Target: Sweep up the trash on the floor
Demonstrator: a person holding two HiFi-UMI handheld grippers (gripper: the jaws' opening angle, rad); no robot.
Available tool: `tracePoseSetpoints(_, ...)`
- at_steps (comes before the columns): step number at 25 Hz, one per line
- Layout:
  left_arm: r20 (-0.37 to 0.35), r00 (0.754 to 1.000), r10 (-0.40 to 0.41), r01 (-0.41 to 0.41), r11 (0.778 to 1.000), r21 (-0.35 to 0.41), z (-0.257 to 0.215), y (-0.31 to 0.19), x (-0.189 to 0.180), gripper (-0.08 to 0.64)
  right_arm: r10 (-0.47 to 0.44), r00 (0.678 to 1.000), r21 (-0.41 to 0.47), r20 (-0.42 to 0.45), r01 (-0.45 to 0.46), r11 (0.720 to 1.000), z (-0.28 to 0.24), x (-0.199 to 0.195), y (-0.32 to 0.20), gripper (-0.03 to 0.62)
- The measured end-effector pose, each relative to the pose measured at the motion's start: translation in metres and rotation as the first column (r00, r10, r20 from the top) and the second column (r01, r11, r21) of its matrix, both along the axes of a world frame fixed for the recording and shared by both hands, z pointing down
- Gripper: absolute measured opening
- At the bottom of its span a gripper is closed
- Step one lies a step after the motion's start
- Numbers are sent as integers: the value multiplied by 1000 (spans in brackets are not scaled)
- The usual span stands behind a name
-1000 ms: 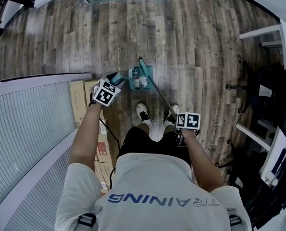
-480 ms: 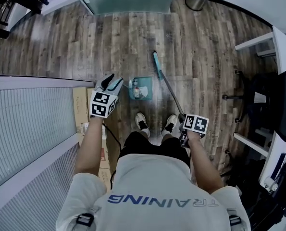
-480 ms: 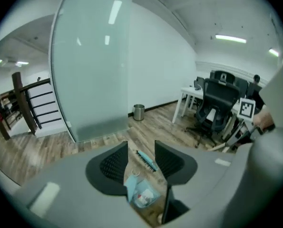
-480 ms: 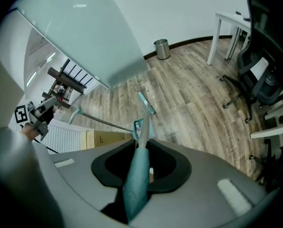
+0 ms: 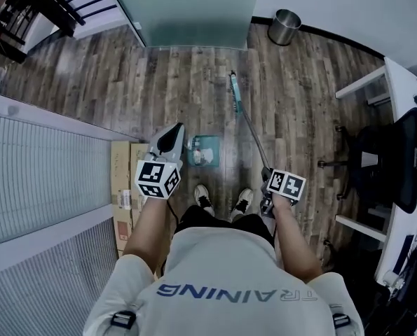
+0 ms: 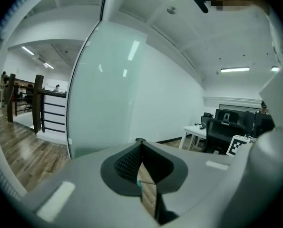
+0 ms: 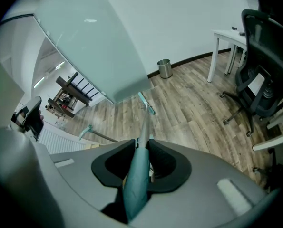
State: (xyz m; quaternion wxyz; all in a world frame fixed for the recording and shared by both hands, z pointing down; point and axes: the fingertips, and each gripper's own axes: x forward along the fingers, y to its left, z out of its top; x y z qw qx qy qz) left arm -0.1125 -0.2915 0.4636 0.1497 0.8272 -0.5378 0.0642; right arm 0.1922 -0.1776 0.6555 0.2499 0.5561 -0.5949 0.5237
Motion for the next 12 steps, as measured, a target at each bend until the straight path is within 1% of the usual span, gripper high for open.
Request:
tracePoseSetpoints(3,13,1000,3,-4,999,33,-18,11,17,3,-9,1000,40,9,8,999,-17,4,-10,109)
tracePoseSetpoints(7,11,1000,-7,6,996,86,-46,16,32,3,-22,1000,98,12,21,995,-42,8,-23,109)
tracePoseSetpoints(12,2,1000,-12,11,990,143,-78,21,47,3,-6,1000,165,27,1,986,-71,16,-34,109)
